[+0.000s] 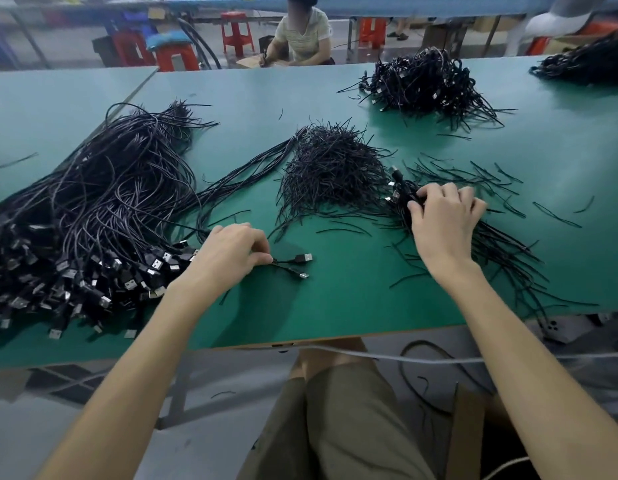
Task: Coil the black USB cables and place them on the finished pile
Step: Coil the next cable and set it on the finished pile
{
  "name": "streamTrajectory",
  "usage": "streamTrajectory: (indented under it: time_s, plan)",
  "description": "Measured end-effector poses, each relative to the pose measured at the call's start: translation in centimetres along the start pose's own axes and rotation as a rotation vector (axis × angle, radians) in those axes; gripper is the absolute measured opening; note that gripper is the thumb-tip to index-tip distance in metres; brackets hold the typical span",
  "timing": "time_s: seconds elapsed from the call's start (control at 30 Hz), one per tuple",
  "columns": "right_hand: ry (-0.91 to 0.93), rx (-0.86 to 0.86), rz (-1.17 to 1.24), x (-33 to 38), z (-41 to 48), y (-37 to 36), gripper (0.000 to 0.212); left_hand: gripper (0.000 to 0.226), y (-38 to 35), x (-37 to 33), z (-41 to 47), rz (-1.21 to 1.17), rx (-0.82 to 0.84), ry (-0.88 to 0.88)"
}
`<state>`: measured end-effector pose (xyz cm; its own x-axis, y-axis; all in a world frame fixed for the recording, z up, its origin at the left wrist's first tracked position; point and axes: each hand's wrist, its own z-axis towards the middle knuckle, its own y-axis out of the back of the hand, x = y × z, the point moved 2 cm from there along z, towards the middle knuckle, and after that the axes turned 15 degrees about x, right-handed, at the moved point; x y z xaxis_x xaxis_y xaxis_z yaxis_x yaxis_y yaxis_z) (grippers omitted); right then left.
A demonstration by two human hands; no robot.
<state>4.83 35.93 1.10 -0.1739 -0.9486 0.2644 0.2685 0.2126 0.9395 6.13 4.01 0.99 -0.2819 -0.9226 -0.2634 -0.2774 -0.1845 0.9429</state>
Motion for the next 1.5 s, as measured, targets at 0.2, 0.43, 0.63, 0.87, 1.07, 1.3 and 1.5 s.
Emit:
streamTrajectory:
  time_s: [0.2, 0.43, 0.63, 0.87, 1.07, 1.3, 1.5]
  plan:
    - [0.339, 0.098, 0.169, 5.7, -3.5, 0.4, 0.038, 0.011, -1.1, -1.0, 0.2, -0.059, -0.036, -0.025]
    - [0.480, 0.469, 0.657, 9.5, -7.6, -2.2, 0.028, 0.009, -1.0, -4.3, -0.1, -0.279, -0.144, -0.192]
    - [0.137, 0.583, 1.194, 7.9, -8.2, -2.2, 0.016, 0.015, -1.0, -3.7, -1.1, -0.232, -0.370, -0.291]
    - [0.296, 0.706, 1.444, 8.2, -8.8, 0.9, 0.015, 0.018, -1.2, -6.5, -1.7, -0.318, -0.075, -0.425]
    - [0.383, 0.483, 1.515, 7.7, -8.5, 2.1, 0.024, 0.023, -0.2, -8.6, -2.0, -0.666, 0.134, -0.451]
    - [0.352, 0.402, 1.524, 7.8, -9.0, 1.2, 0.017, 0.036, -0.6, -9.2, -3.5, -0.759, 0.509, -0.582]
    - [0.348, 0.588, 1.487, 7.8, -9.0, 0.4, 0.027, 0.043, -1.3, -9.3, -3.4, -1.000, 0.489, -0.571]
